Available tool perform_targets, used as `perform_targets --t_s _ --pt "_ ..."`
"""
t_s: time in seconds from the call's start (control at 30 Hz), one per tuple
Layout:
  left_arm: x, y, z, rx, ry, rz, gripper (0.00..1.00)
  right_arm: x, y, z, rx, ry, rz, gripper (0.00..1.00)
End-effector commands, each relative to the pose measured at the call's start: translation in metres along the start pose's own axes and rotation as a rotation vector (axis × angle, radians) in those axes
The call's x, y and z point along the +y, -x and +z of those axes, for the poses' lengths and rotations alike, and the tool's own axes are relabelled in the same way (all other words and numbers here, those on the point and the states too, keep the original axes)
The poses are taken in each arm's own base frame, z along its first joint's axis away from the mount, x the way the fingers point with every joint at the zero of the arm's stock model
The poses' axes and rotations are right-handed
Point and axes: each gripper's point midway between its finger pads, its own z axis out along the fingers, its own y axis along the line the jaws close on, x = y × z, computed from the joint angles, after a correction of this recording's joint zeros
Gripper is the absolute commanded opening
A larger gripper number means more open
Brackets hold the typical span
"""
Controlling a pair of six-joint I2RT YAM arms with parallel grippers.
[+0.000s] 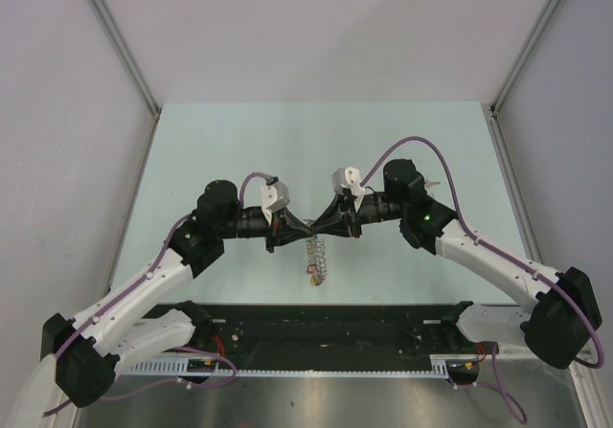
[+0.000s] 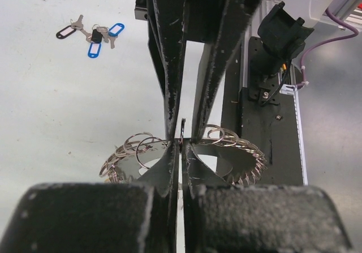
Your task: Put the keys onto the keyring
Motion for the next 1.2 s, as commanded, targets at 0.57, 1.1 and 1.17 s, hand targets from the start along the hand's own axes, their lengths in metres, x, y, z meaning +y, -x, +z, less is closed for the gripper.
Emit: perform_targets --t_s 0.57,1.1,1.17 --pt "0.016 0.031 -0.010 -0.150 0.167 -0.024 0.00 -0.105 -0.043 -0.209 0.162 -1.200 0.477 0.68" --pt "0.053 0.019 -0.067 -0.083 0.490 -0.087 0.00 -0.148 -0.197 -0.313 0.347 -1.621 0.889 0.49" --pt "0.055 0.020 -0.073 -0.088 0.524 -0.076 0.00 -0.156 -0.212 -0.316 0.364 -1.638 0.903 0.43"
